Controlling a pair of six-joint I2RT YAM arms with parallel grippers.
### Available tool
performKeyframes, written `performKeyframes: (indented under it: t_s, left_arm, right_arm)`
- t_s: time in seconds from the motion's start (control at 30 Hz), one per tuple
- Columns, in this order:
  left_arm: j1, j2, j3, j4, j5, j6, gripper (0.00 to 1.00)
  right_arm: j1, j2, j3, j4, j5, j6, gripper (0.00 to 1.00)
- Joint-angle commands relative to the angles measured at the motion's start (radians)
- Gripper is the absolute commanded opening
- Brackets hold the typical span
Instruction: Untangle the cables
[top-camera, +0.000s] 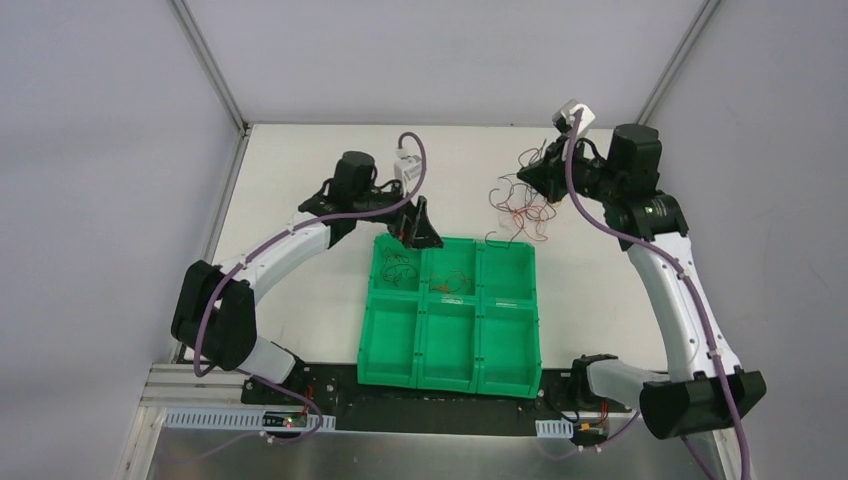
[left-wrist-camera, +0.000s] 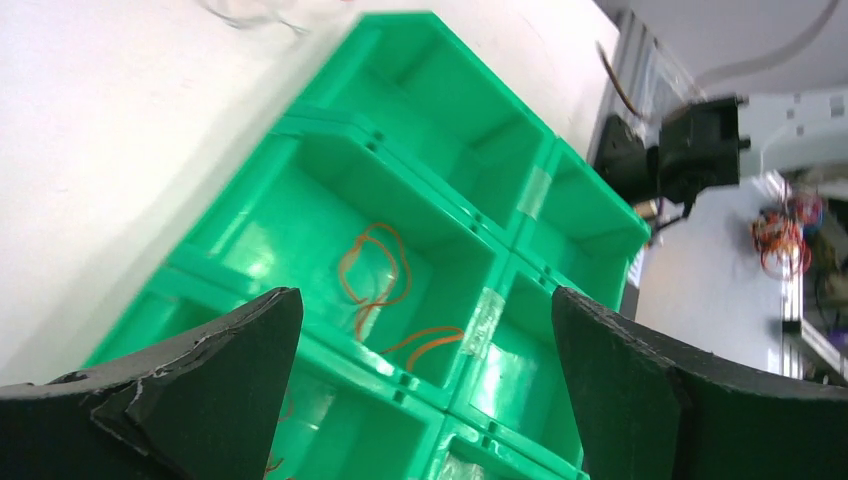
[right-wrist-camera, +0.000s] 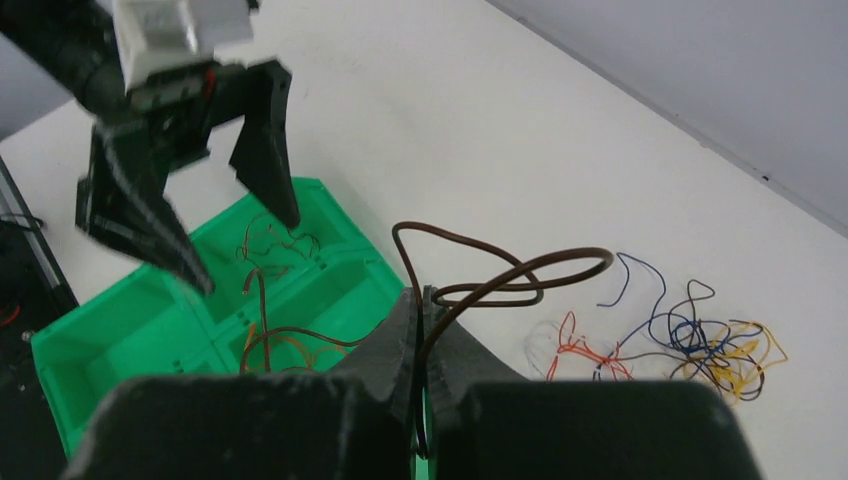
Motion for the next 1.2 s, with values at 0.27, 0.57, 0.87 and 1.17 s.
performKeyframes:
  t_s: [0.27, 0.57, 0.87, 1.17]
  left_arm:
    - [0.153, -0.035, 0.09, -0.032, 0.008, -0.075, 0.99]
    - [0.156, -0.077, 0.073, -0.1, -0.029, -0.019, 0.99]
    - [0.157, -0.065, 0.089, -0.128, -0.042, 0.001, 0.99]
    - [0.174, -0.013, 0.138, -0.131, -0.043, 0.002, 0.99]
  right_arm:
    - [0.015, -0.052, -0.305, -0.029, 0.158, -0.234, 0.0]
    - [0.064, -0.056, -0.408, -0.064, 0.117, -0.304, 0.26]
    - [-0.004, -0.015, -0.245, -0.194, 0.028, -0.171, 0.56]
    - [-0.087, 0.065, -0.112, -0.266, -0.068, -0.084, 0.63]
